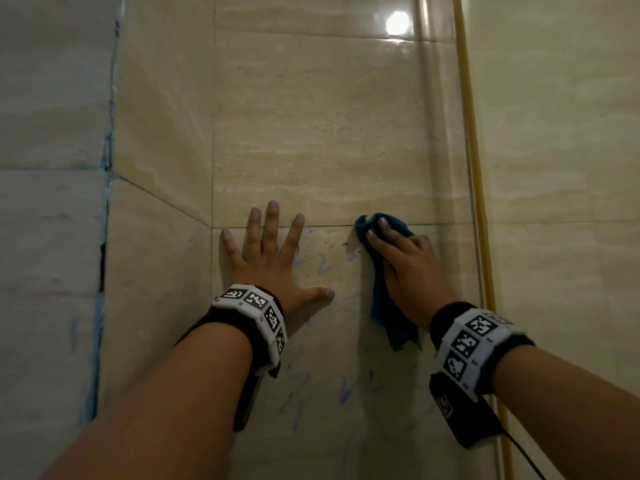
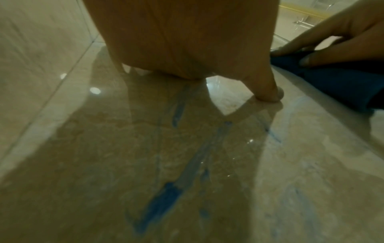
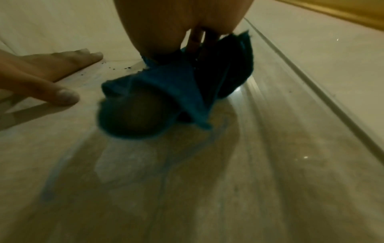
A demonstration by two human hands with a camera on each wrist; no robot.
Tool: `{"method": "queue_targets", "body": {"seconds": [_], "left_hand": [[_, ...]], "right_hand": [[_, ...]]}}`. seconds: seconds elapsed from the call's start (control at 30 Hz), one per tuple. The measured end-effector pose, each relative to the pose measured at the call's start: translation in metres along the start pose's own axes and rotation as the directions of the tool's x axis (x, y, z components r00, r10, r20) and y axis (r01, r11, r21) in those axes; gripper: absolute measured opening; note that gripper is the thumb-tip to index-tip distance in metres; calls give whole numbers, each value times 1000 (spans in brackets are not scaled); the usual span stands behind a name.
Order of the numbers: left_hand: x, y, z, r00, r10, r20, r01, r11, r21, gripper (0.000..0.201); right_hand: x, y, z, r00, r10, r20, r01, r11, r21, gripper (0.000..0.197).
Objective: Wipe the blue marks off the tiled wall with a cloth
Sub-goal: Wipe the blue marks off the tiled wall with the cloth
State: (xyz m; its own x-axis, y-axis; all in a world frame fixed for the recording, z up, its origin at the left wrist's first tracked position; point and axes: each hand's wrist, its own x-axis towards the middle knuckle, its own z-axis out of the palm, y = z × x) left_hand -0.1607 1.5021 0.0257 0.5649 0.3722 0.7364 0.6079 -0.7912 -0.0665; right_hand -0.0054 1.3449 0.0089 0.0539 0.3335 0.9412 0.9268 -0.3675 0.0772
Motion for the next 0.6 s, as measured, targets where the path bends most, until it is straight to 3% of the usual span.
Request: {"method": "queue_targets", "body": {"seconds": [0.17, 0.3, 0.47, 0.6], "left_hand": [[0, 1, 0, 1000, -1, -2, 1, 1000, -6, 120], [0, 1, 0, 1000, -3, 1, 3, 1000, -5, 120], [2, 2, 0, 1000, -10, -1, 10, 1000, 8, 121], [2, 1, 0, 1000, -6, -1, 6, 1000, 3, 122]], "right_hand": [[15, 13, -9, 975, -163, -150, 129, 969, -213, 48], [27, 9, -5, 982, -128, -140, 102, 978, -180, 48], [1, 5, 10, 944, -303, -128, 269, 935, -229, 44], [-10, 15, 11, 931, -331, -154, 290, 927, -238, 47]]}}
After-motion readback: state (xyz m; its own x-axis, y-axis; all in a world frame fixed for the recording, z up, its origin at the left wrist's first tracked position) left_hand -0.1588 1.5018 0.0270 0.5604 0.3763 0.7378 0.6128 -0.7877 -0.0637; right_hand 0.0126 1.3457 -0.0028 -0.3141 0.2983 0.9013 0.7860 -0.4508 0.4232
